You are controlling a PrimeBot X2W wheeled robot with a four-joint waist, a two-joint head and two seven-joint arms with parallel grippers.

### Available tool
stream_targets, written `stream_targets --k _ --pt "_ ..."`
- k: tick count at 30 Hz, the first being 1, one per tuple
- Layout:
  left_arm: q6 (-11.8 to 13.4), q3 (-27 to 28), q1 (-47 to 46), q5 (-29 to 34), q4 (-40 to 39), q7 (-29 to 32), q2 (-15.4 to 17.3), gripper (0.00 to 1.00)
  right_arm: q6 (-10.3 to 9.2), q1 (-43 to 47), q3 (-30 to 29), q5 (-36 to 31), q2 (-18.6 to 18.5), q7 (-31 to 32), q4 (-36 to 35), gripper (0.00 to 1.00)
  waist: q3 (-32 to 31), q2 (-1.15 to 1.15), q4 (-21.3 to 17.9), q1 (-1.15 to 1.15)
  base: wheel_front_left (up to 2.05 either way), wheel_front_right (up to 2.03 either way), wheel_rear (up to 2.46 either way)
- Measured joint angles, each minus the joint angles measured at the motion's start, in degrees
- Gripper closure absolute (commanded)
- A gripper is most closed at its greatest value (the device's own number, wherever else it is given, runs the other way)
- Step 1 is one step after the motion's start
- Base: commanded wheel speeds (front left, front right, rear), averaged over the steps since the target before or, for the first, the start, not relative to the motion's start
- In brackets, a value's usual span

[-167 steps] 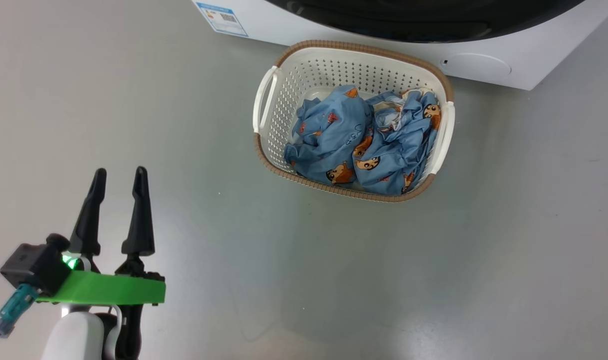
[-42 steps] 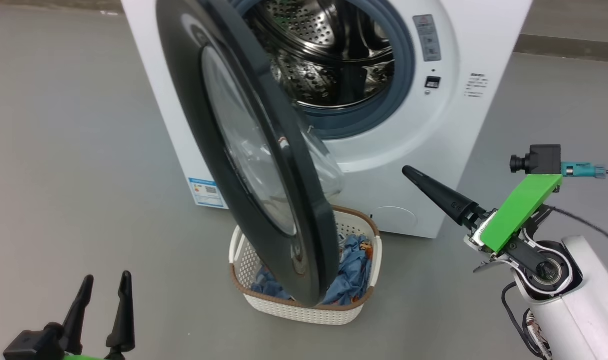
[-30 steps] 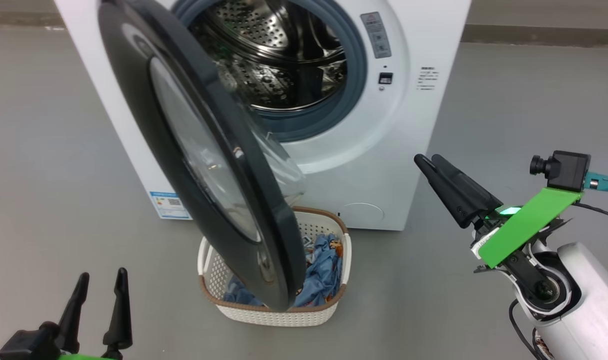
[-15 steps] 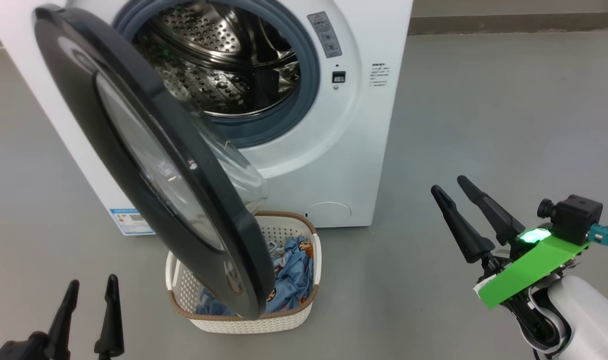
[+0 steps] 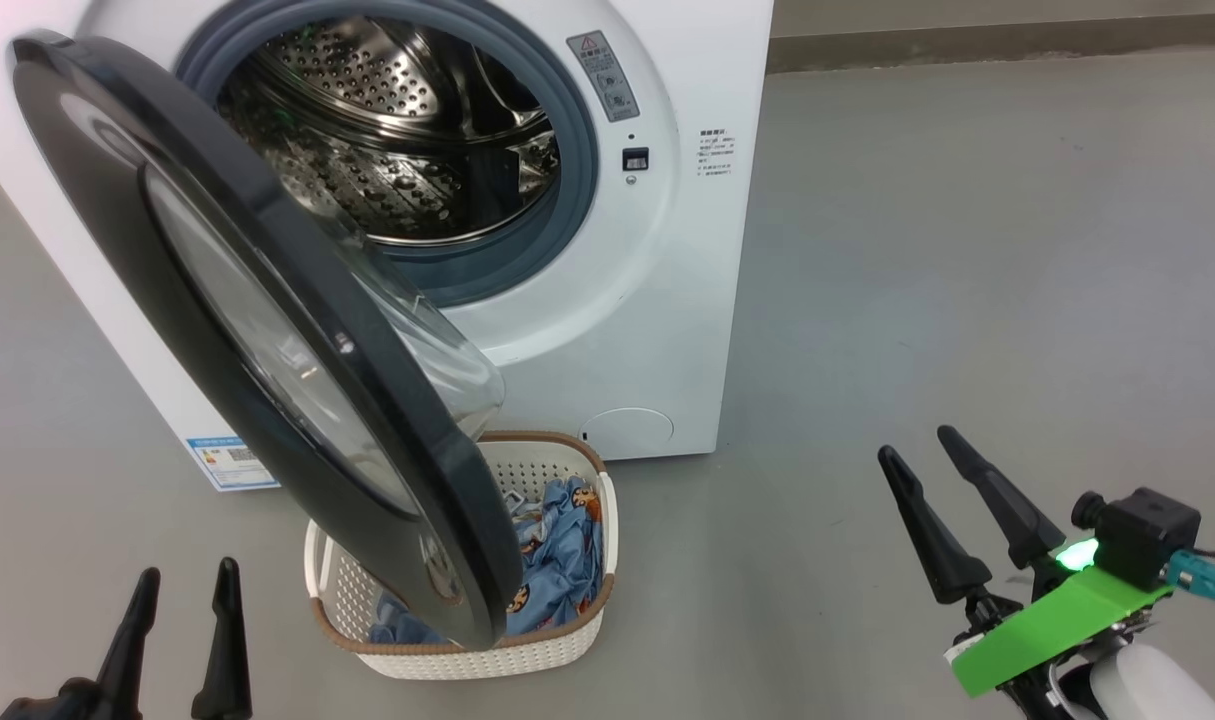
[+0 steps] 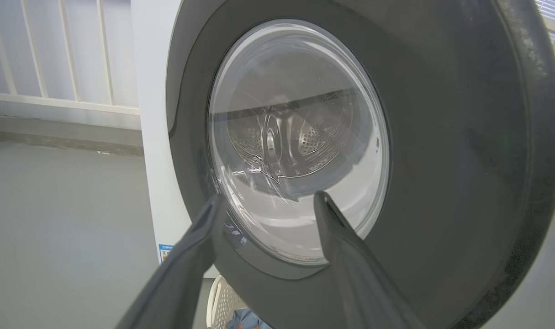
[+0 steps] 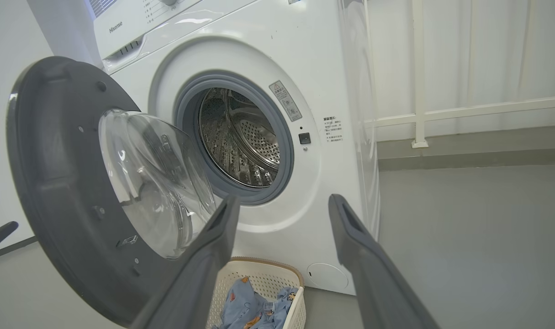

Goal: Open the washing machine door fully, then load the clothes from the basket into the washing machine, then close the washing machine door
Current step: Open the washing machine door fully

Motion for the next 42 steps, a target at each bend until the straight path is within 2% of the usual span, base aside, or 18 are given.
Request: stream_targets --k 4,10,42 --pt "0.0 0.0 0.0 0.0 0.1 0.0 0.0 0.0 0.0 2.2 -3.2 -2.8 2.6 0.0 -0.3 0.0 0.0 0.0 0.2 0.0 0.0 0.0 0.0" --pt "0.0 -0.4 0.0 0.0 0.7 0.0 0.0 0.0 0.0 4.2 -6.3 -4.7 4.3 0.0 -0.6 0.0 -0.3 0.0 0.6 0.0 0.0 0.0 0.0" --pt "0.0 -1.1 0.0 0.0 1.6 0.0 0.8 0.0 0.0 6.0 -9.5 -9.0 5.3 0.0 0.6 0.0 -0.2 0.0 1.4 0.0 0.0 0.0 0.0"
